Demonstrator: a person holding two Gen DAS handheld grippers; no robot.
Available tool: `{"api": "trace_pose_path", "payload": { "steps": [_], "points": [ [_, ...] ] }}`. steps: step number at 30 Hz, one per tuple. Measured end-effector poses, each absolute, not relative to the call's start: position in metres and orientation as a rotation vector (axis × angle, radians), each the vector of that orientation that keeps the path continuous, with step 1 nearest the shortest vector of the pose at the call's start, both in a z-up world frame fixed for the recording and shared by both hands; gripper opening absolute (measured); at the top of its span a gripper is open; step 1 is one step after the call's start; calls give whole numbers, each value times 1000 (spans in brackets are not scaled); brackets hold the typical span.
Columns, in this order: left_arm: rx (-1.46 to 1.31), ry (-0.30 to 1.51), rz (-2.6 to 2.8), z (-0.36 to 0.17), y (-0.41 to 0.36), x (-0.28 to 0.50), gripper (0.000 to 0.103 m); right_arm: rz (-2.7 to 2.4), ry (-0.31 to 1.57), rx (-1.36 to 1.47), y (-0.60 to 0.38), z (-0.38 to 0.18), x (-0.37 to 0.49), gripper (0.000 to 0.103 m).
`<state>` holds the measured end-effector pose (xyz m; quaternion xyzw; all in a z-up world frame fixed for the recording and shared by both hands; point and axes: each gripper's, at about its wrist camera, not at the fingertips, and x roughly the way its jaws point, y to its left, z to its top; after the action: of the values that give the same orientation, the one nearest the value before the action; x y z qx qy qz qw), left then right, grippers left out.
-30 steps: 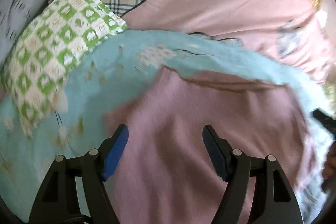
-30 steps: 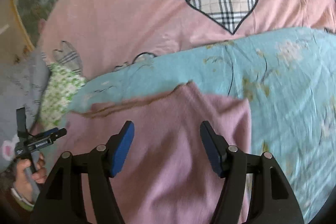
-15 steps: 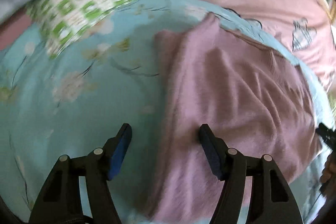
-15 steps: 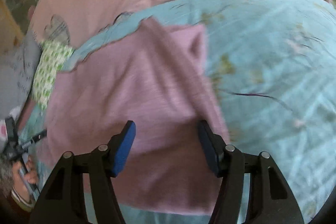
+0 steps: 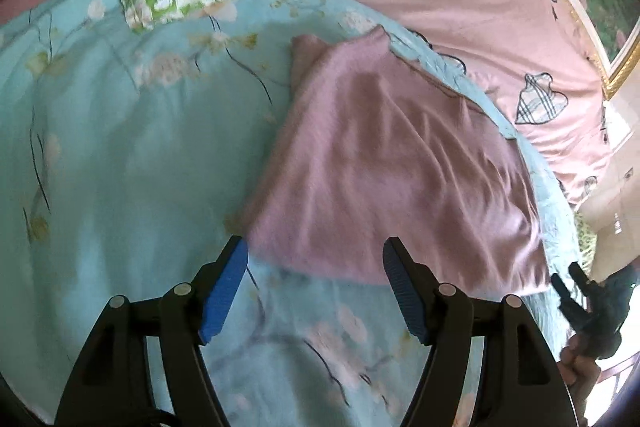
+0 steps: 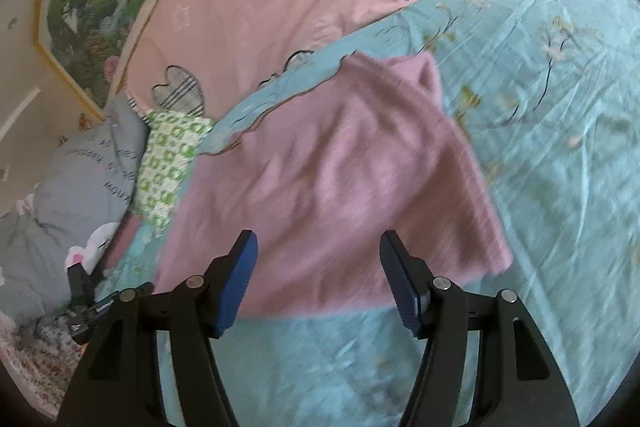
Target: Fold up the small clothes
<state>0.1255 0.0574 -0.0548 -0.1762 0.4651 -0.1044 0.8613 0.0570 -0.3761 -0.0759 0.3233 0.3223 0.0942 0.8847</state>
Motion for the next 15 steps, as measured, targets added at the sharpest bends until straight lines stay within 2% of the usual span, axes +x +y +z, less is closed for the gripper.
{"api": "trace_pose_path", "payload": {
  "steps": [7, 15],
  "points": [
    [-552, 1007, -227, -77, 51, 123, 72, 241, 701, 724, -349, -93, 35, 66],
    [-691, 900, -149, -89, 49, 155, 75, 267, 715, 722, -337, -92, 25, 66]
  ]
}}
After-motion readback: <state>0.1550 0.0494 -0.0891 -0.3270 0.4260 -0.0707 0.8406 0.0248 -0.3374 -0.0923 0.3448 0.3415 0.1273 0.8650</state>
